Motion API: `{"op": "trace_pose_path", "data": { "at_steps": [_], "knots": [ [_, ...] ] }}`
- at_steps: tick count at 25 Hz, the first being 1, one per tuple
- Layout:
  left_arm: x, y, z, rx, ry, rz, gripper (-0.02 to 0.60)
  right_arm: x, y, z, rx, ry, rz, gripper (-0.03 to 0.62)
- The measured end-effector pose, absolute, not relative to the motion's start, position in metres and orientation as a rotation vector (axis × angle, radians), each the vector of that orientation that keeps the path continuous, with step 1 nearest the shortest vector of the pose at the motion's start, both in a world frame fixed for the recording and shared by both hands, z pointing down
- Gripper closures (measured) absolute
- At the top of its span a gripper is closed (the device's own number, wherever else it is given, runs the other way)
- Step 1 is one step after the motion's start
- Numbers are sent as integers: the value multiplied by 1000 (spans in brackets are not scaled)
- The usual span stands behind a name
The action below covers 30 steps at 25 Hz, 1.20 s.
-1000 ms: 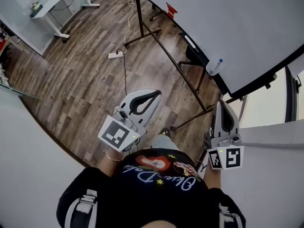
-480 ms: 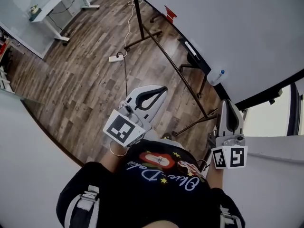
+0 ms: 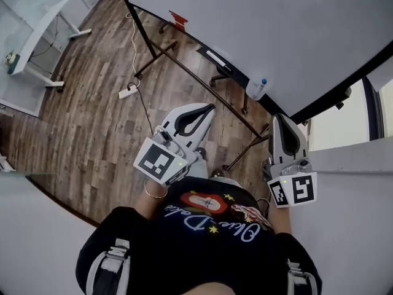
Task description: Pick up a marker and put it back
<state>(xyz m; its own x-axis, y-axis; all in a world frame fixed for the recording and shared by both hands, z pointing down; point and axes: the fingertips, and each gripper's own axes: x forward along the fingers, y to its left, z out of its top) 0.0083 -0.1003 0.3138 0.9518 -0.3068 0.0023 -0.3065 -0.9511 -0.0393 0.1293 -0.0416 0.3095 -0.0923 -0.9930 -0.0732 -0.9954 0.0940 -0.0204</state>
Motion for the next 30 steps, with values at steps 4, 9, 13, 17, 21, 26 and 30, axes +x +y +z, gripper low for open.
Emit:
{"op": "trace_pose_path", "data": {
  "at_steps": [4, 9, 13, 17, 21, 26, 30],
  "knots": [
    [32, -112, 310, -3068, 330, -35, 578, 138, -48, 308, -2157, 2192, 41, 595],
    [45, -133, 308, -3100, 233, -15, 578, 141, -63, 313, -2233, 2137, 15, 595],
    [55, -147, 313, -3116, 170, -31, 578, 146, -74, 321, -2289, 2102, -20, 595],
    [67, -160, 311, -3118, 99, -27, 578, 153, -85, 326, -2344, 2067, -37, 594],
    [78, -173, 313, -3109, 38, -35, 578, 159, -98, 335, -2393, 2036, -68, 580],
    [89, -187, 317, -3105, -20, -33, 578, 167, -116, 351, -2445, 2012, -130, 539],
    [94, -199, 320, -3119, -51, -17, 578, 172, -131, 366, -2495, 2004, -204, 516]
  ]
}}
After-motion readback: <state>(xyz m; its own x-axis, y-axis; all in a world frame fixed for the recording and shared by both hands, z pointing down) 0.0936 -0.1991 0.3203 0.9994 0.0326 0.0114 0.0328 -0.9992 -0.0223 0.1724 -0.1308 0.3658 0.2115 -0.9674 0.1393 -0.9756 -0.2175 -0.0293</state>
